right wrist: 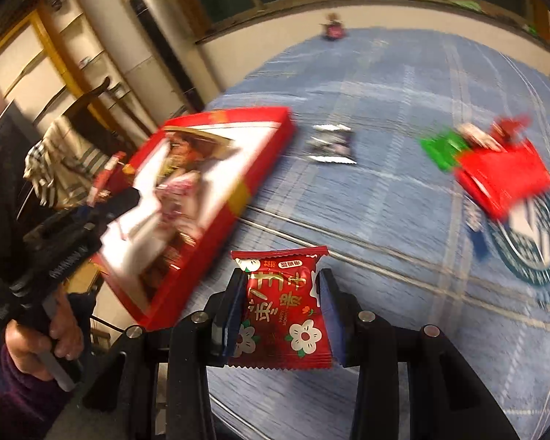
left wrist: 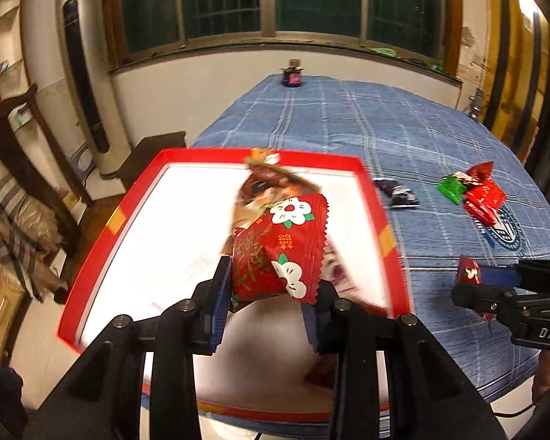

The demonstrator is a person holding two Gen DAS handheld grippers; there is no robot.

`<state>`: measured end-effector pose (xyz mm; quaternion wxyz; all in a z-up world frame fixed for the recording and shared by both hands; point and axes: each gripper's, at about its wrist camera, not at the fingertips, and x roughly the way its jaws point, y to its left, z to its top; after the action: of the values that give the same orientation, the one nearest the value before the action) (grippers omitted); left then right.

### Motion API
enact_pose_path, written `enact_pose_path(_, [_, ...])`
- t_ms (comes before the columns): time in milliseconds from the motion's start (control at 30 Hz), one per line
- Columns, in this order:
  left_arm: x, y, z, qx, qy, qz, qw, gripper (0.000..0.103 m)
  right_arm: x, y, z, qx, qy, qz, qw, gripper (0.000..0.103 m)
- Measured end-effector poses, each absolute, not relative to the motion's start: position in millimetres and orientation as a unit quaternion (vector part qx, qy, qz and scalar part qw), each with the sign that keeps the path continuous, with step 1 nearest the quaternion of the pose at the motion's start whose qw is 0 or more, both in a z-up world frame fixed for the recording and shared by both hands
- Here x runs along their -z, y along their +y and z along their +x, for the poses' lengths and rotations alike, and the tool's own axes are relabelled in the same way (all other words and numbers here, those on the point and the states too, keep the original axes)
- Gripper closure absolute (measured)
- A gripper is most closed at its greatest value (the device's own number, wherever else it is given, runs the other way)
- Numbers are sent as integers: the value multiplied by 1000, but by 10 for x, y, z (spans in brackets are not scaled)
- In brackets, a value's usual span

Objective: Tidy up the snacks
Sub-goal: 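Carry both red floral packets over the tray and open both tools to drop them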

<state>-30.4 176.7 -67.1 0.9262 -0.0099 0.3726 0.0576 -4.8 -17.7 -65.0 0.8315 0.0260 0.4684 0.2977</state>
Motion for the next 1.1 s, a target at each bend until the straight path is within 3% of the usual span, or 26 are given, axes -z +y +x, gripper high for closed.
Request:
enact_pose_path(400, [794,2239,-414,-100,387,-30,916,71,395,883,-29,-382,433,-26,816,63])
enact_pose_path(633, [793,2319,-437,-106,386,-39,915,71,290,1181,96,-396,413,7,820,62])
enact_pose_path(700, [769,2339,-441,-109,383,-42,917,69,267,1129,137,-399,407,29,821,55])
enact_pose_path(767, [741,2349,-444,-110,381,-43,917,55,257,1004,177,-389,400,48,829,46])
enact_pose_path(833, [715,2331,-455,-111,377,-43,918,27,264,796,231,-372,397,70,836,43])
enact_pose_path(1100, [602,2037,-478,-75,353,-10,932,27,473,-294,324,-270,395,105,872,43])
